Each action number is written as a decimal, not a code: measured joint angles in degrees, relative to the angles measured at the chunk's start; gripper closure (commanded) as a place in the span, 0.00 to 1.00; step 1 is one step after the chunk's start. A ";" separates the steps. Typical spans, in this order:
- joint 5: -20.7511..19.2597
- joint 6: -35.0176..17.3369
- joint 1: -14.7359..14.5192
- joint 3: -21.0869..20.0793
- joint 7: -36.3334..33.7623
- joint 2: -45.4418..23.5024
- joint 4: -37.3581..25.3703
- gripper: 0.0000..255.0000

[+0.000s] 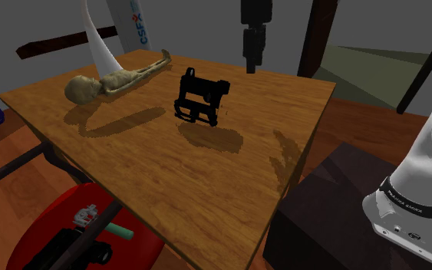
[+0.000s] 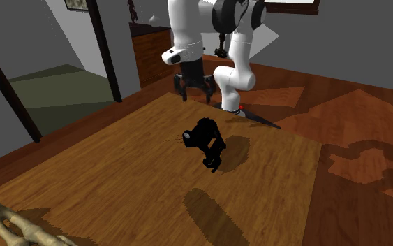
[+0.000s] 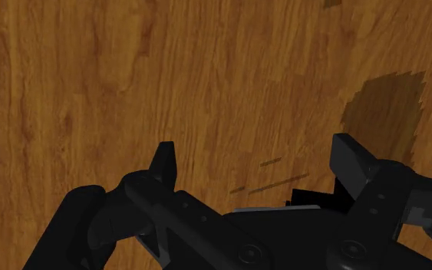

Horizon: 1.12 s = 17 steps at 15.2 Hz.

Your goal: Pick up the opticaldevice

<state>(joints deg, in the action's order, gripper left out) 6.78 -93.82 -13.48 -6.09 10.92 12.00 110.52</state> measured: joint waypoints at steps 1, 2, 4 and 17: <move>0.23 -0.10 -0.57 -0.62 0.07 -1.94 -1.96 0.00; 0.44 -0.03 -1.03 -1.05 0.46 -3.32 -3.44 0.00; 0.70 0.78 -2.05 -2.11 0.77 -6.82 -7.93 0.00; 1.12 -3.82 -3.89 -3.97 2.24 -12.31 -9.17 1.00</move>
<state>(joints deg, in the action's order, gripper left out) 7.90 -97.64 -17.37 -10.06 13.16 -0.30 101.36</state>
